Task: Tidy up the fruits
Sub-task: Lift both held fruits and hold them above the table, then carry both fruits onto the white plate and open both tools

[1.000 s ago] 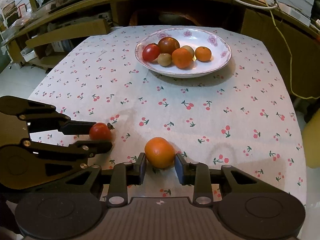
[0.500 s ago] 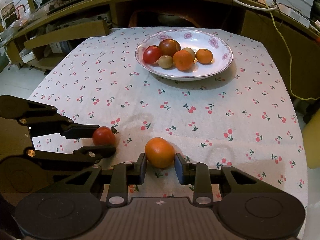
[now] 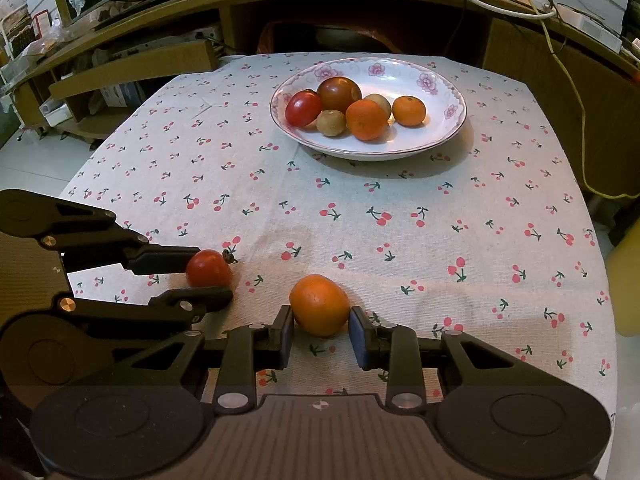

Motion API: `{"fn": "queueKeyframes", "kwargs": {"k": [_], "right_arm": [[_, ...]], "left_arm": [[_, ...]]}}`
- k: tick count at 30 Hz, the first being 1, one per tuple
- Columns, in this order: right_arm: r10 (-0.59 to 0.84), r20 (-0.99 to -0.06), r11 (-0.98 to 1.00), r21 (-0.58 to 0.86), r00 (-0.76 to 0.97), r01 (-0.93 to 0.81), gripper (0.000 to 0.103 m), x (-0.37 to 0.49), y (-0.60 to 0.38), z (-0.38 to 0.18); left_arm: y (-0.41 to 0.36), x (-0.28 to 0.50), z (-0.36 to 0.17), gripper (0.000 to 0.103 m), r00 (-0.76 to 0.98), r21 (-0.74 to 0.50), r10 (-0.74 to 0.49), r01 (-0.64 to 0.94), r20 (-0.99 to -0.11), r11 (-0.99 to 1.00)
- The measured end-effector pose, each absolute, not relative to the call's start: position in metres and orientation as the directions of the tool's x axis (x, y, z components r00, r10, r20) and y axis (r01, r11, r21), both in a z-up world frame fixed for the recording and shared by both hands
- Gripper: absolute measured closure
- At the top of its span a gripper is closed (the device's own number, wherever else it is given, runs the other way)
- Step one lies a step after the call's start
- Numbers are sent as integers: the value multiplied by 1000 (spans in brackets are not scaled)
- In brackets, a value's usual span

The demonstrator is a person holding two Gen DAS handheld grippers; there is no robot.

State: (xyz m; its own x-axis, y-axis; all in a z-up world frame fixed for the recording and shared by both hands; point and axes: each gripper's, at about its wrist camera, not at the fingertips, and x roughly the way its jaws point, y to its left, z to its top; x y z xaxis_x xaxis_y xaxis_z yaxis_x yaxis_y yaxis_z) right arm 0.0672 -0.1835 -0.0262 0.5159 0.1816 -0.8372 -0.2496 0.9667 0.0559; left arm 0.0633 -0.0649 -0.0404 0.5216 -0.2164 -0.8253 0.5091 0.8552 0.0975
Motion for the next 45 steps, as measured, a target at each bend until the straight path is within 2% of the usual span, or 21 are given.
{"fn": "queueKeyframes", "kwargs": {"k": [13, 23, 45], "right_arm": [[188, -823, 969, 65, 536, -240, 70, 76, -185, -19], [178, -778, 977, 66, 602, -204, 70, 118, -195, 1], [132, -753, 985, 25, 645, -172, 70, 198, -208, -7]], "left_arm": [[-67, 77, -28, 71, 568, 132, -208, 499, -796, 856], [-76, 125, -10, 71, 630, 160, -204, 471, -750, 867], [-95, 198, -21, 71, 673, 202, -180, 449, -717, 870]]}}
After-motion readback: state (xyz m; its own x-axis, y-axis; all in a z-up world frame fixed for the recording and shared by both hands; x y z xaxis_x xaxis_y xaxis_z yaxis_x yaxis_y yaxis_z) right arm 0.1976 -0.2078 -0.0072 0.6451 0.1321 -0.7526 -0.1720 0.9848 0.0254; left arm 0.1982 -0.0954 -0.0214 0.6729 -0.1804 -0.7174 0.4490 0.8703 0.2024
